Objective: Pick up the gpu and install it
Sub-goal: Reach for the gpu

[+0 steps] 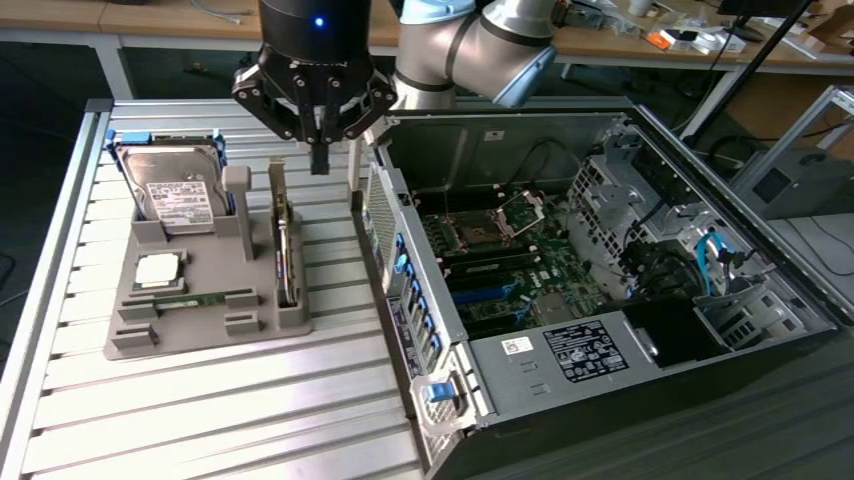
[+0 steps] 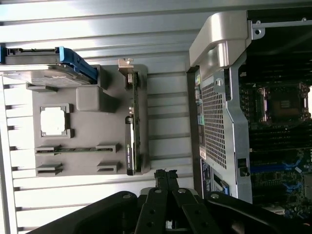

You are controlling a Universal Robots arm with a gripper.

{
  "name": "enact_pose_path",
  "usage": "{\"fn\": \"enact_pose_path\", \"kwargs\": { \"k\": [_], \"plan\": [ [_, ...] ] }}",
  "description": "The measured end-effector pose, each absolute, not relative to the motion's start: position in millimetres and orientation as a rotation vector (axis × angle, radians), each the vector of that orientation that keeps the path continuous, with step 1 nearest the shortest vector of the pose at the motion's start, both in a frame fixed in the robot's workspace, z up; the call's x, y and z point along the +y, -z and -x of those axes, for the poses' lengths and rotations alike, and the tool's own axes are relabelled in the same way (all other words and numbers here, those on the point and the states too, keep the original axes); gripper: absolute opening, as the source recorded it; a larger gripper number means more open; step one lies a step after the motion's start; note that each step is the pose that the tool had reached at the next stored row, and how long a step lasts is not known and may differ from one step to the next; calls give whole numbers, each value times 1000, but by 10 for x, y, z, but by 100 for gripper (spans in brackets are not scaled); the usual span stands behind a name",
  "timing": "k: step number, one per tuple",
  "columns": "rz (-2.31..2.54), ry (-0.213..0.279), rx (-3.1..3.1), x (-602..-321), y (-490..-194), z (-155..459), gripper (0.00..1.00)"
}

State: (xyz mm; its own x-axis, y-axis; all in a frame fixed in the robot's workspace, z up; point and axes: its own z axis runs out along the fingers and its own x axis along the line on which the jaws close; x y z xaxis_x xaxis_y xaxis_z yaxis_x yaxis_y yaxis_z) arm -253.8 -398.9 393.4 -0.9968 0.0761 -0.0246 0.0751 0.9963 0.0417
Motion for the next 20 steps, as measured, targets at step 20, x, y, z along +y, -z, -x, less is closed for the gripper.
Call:
{"fn": "enact_pose_path", "kwargs": {
  "k": [20],
  "plan": [
    [-118, -64, 3112, -3989, -3933, 2638, 11]
  ]
}}
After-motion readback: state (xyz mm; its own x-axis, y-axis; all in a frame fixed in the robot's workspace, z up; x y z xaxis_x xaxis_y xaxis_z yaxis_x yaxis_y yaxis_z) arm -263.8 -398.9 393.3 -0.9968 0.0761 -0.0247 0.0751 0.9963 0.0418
